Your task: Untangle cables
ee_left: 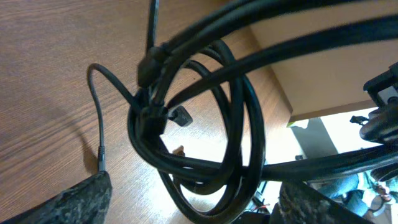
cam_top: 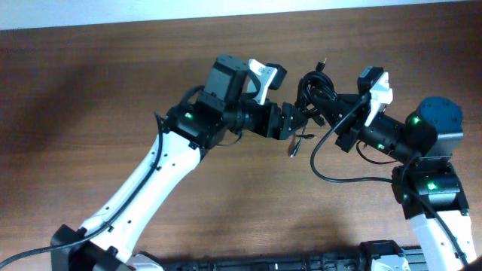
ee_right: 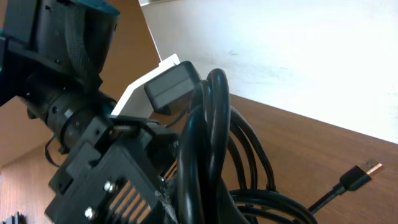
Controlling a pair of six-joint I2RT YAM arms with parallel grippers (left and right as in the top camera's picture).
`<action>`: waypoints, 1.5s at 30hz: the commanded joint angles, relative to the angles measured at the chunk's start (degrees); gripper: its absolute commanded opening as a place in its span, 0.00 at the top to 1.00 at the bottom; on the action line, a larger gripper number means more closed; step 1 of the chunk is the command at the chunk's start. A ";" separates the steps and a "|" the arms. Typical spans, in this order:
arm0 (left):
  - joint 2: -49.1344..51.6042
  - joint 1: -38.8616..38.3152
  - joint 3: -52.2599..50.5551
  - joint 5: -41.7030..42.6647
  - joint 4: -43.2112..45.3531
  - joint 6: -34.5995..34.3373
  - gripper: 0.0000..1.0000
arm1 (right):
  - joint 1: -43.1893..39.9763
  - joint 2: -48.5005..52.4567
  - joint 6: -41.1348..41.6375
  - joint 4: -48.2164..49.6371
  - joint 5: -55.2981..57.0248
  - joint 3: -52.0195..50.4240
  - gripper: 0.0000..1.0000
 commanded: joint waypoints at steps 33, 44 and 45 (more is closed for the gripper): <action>0.04 -1.33 0.15 -19.28 -5.42 -4.57 0.30 | 0.02 -0.55 -0.90 0.24 -5.29 1.14 0.96; 0.04 -1.33 0.17 -18.12 -5.57 -1.64 1.00 | 0.02 -0.55 -0.90 0.24 -3.69 1.14 0.96; 0.04 -1.33 0.15 -18.16 -5.99 -0.15 1.00 | 0.02 -0.55 -0.90 0.24 -3.02 1.14 0.96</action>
